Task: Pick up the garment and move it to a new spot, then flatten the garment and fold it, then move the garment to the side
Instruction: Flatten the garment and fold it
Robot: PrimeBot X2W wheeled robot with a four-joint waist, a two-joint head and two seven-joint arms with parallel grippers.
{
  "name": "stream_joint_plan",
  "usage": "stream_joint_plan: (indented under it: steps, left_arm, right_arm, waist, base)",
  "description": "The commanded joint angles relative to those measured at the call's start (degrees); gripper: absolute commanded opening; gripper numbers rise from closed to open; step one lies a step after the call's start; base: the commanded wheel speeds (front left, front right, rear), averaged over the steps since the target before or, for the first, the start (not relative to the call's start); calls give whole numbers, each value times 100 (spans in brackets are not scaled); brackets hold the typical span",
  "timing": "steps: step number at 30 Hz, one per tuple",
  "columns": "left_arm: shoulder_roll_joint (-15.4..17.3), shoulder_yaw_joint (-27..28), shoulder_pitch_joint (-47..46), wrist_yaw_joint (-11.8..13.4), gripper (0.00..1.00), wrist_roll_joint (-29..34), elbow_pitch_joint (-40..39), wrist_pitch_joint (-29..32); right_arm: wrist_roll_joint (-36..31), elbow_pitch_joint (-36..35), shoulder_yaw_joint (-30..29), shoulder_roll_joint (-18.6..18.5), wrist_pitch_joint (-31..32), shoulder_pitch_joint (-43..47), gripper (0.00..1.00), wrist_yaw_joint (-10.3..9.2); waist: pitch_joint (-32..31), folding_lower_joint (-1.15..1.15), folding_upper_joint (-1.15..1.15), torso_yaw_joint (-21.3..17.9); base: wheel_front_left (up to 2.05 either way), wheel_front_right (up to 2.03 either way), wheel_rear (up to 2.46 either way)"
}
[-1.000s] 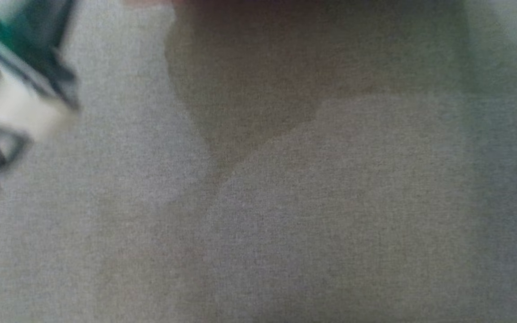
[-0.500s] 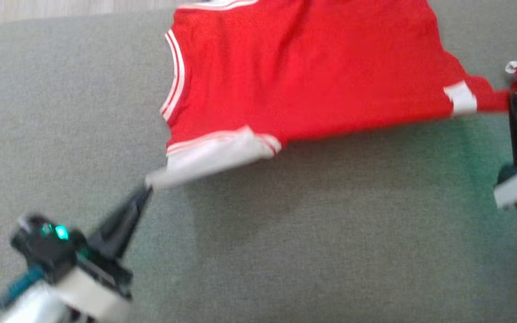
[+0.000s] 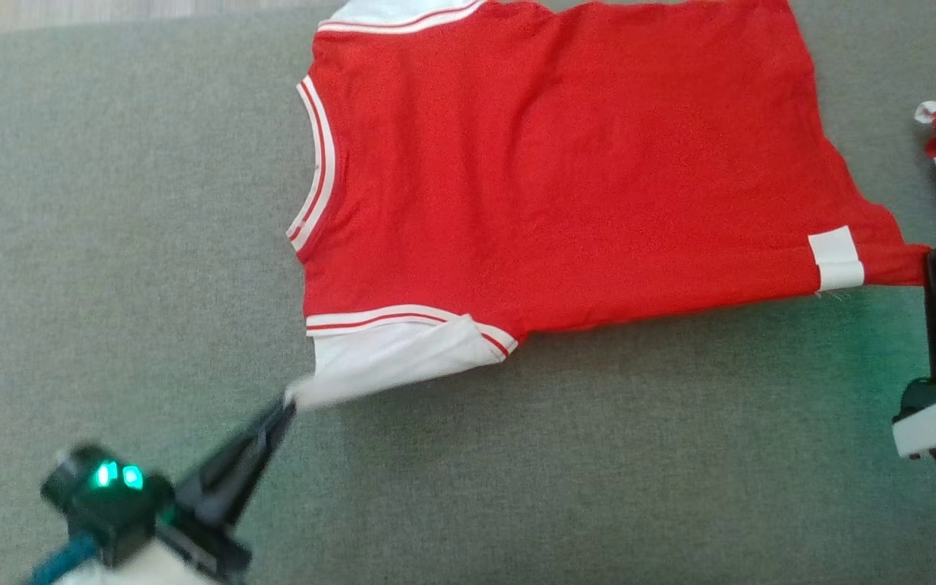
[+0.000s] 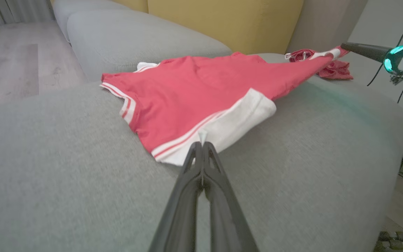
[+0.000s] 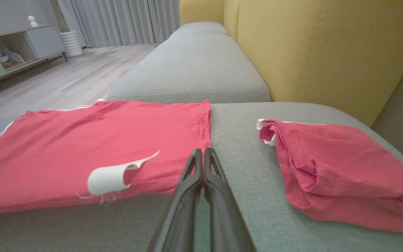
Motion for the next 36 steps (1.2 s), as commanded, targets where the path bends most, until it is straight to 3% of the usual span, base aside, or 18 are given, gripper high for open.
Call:
stream_joint_plan:
  steps: [1,12,21,25,34,35,36]
  left_arm:
    - [88,372,-552,-52,0,57,-50,-15]
    - [-386,603,-2642,-349,0,543,888,-15]
    - [-451,-325,-4257,-377,0,513,1785,-15]
    - [-443,-541,-4683,-378,0,445,2148,-15]
    - [-626,-442,-4946,-378,0,493,2578,-15]
    - [-663,-467,-4943,-378,7,429,2637,-15]
    - [-699,-461,-4944,-378,59,360,2720,-15]
  right_arm:
    - [-53,-168,6,-102,56,-170,0,37]
    - [-313,409,66,-127,247,-1431,0,37]
    - [-486,1248,417,-233,256,-2466,0,37]
    - [-477,1634,587,-247,156,-2821,0,37]
    - [-406,2365,969,-269,-111,-3435,0,37]
    - [-385,2436,1023,-271,-143,-3470,0,37]
    - [-375,2508,1059,-264,-183,-3499,46,37]
  waist:
    - [91,0,0,42]
    - [768,0,0,130]
    - [1175,0,0,182]
    - [1260,0,0,150]
    - [1372,0,0,158]
    - [1374,0,0,163]
    - [1369,0,0,168]
  base:
    - [0,0,0]
    - [0,0,0]
    - [0,0,0]
    - [0,0,0]
    - [0,0,0]
    - [0,0,0]
    - [0,0,0]
